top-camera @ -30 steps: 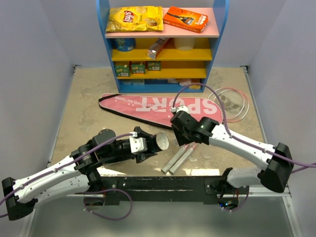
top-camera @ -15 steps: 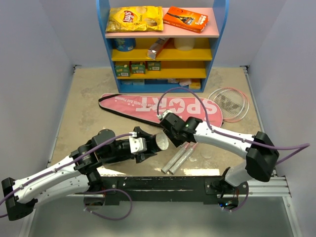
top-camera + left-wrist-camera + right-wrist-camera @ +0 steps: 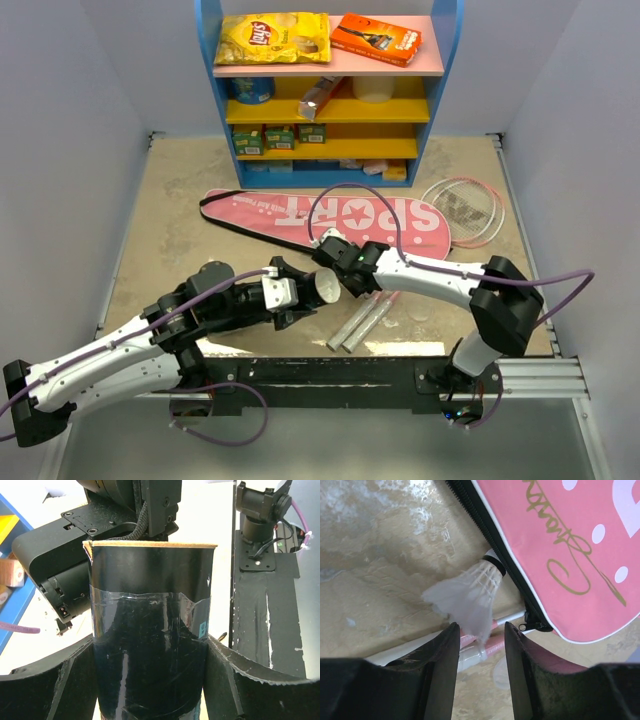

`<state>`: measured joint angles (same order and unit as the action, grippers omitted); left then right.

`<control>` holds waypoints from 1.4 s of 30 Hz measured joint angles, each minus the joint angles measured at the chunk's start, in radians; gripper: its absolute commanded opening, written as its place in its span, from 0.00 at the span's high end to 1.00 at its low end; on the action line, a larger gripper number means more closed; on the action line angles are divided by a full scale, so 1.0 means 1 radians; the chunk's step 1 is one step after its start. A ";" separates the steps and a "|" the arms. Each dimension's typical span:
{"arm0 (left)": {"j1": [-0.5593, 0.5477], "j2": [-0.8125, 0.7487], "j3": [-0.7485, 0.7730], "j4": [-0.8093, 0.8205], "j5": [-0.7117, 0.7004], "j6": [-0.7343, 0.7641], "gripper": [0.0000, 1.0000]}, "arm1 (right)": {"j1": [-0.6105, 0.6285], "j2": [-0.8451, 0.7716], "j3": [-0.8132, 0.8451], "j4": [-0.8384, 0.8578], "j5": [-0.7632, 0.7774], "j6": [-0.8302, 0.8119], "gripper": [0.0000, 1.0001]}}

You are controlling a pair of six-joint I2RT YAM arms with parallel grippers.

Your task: Pack up the badminton gear

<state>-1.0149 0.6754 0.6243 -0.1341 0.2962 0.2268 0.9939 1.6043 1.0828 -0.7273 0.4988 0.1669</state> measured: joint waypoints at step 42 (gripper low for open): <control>-0.001 -0.016 -0.001 -0.003 -0.093 0.003 1.00 | -0.015 -0.308 0.405 -0.259 0.048 0.230 1.00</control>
<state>-1.0161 0.6598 0.6231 -0.1368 0.2028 0.2298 0.9791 1.2961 1.4879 -0.9863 0.5468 0.3969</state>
